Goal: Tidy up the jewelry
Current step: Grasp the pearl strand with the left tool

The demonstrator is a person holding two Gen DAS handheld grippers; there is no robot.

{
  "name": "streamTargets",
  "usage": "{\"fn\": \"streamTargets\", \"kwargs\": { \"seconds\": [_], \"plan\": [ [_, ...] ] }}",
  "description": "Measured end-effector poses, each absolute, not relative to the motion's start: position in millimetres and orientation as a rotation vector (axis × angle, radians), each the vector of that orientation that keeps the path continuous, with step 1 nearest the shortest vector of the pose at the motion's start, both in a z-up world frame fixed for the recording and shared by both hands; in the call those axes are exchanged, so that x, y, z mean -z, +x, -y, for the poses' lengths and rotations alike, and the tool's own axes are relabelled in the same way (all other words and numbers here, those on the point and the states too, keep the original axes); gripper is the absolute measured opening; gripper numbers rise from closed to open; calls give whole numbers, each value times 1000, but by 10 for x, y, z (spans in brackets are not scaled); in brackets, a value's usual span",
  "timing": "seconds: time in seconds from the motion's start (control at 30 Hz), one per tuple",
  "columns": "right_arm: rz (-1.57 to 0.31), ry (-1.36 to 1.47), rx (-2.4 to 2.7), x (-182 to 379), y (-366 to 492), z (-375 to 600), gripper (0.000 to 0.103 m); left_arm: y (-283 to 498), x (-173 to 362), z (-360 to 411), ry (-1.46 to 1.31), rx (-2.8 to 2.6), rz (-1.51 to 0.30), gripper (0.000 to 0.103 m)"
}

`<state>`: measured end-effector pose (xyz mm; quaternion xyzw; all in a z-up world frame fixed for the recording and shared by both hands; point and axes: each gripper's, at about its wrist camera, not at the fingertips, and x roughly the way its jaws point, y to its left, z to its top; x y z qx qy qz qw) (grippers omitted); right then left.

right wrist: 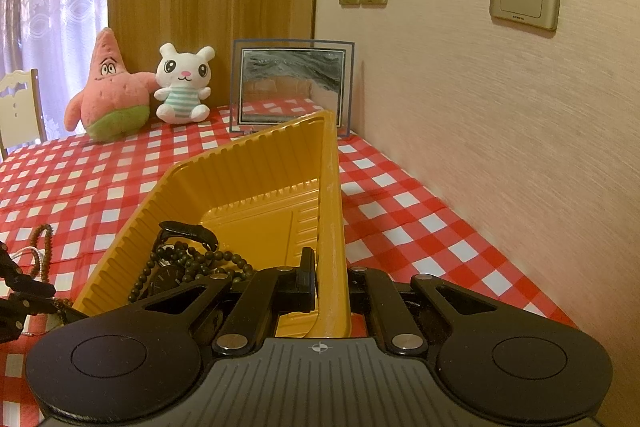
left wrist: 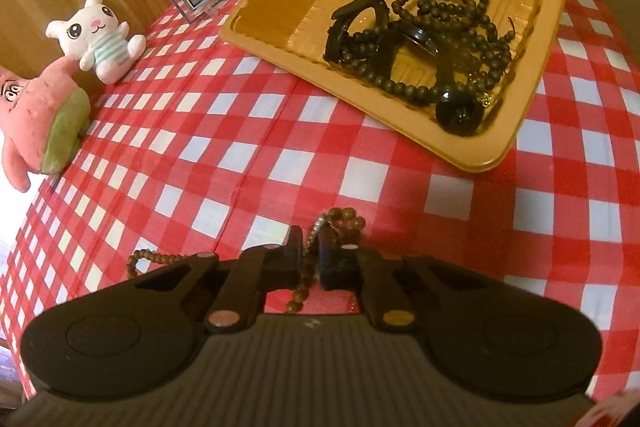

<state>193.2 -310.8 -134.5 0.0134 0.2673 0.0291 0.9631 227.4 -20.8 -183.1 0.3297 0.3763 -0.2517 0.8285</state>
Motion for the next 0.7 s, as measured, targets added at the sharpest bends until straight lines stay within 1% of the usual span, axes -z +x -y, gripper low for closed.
{"fn": "streamTargets", "kwargs": {
  "seconds": [0.03,0.2,0.37,0.7],
  "plan": [
    [-541,27,-59,1345,1932,3108,5,2268,1820,205,696,533,-794,1],
    [-541,27,-59,1343,1933,3110,5,2240,1733,126,664,532,-782,1],
    [-542,28,-59,1344,1932,3110,5,2240,1575,-6,550,500,-786,1],
    [-540,26,-59,1348,1932,3102,5,2184,860,-493,336,363,-690,1]
  ]
}}
